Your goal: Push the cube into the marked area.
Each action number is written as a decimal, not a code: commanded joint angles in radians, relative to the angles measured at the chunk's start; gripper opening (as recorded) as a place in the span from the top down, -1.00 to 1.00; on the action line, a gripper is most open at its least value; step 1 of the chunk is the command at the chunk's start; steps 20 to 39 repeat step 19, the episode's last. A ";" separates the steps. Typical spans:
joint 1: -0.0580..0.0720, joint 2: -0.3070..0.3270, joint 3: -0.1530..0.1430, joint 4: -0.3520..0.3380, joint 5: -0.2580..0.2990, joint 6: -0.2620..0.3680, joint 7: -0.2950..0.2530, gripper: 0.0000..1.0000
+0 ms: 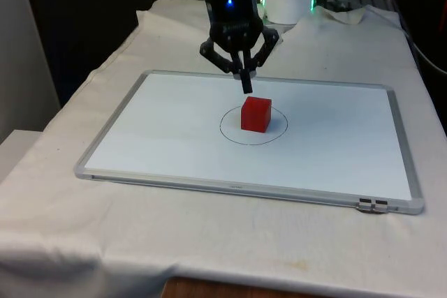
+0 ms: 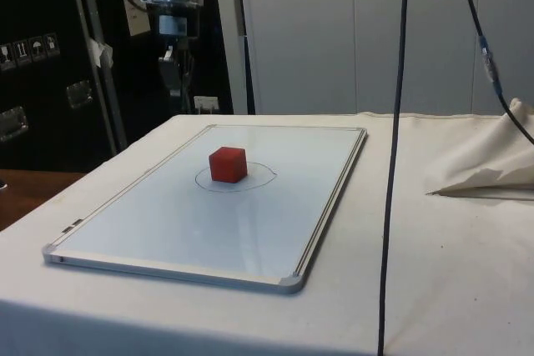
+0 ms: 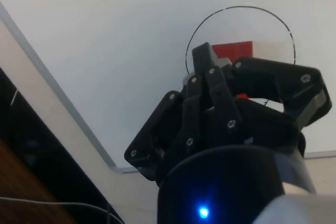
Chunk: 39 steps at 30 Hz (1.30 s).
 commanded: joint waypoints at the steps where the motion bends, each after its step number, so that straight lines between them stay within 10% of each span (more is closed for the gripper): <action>1: 0.006 -0.009 -0.007 -0.004 -0.008 -0.004 0.018 1.00; 17: 0.002 -0.023 -0.004 0.001 -0.001 0.003 0.118 1.00; 39: 0.002 -0.023 -0.002 0.001 -0.001 0.002 0.119 1.00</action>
